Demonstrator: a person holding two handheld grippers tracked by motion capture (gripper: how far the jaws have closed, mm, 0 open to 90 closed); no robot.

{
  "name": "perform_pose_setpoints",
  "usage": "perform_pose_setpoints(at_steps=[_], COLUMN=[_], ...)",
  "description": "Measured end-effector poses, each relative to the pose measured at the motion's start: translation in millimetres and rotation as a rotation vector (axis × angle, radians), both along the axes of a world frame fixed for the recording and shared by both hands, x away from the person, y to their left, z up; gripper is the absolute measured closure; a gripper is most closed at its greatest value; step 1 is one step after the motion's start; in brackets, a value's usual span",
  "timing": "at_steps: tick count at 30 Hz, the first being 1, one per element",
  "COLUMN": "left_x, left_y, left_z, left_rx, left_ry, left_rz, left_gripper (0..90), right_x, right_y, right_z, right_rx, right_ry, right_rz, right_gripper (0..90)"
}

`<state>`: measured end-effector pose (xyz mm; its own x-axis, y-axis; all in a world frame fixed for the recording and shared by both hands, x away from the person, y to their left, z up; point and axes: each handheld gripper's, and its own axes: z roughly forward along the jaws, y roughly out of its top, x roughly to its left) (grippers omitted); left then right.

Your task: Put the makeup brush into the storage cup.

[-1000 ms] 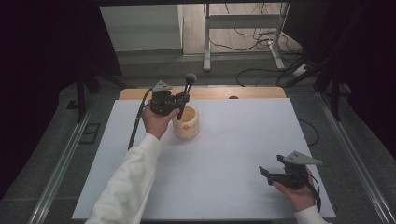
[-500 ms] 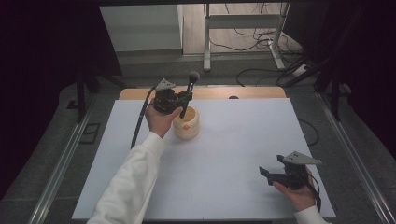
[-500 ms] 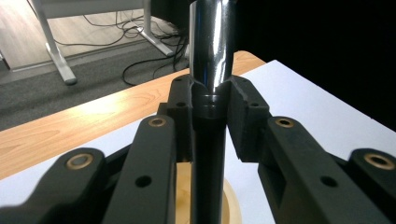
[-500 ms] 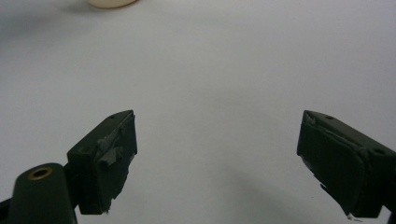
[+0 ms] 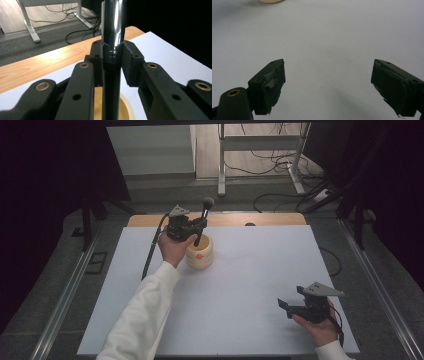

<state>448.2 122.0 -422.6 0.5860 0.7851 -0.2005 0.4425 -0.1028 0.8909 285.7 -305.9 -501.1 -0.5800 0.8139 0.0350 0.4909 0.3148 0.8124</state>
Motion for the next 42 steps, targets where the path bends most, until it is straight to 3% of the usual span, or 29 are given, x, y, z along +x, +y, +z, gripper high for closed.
perform_pose_setpoints(at_steps=[23, 42], left_x=[6.4, 2.9], left_y=[1.6, 1.6], left_z=[-25.8, -37.2], left_rx=[0.01, 0.018], left_ry=[0.034, 0.056], left_rz=[0.003, -0.001], left_gripper=[72.8, 72.7], right_x=[0.4, 0.2], right_y=[0.4, 0.8], right_z=[-0.7, -0.7], right_rx=[-0.006, -0.006], right_ry=[0.001, -0.001], right_rz=[0.001, 0.003], right_gripper=[13.0, 13.0])
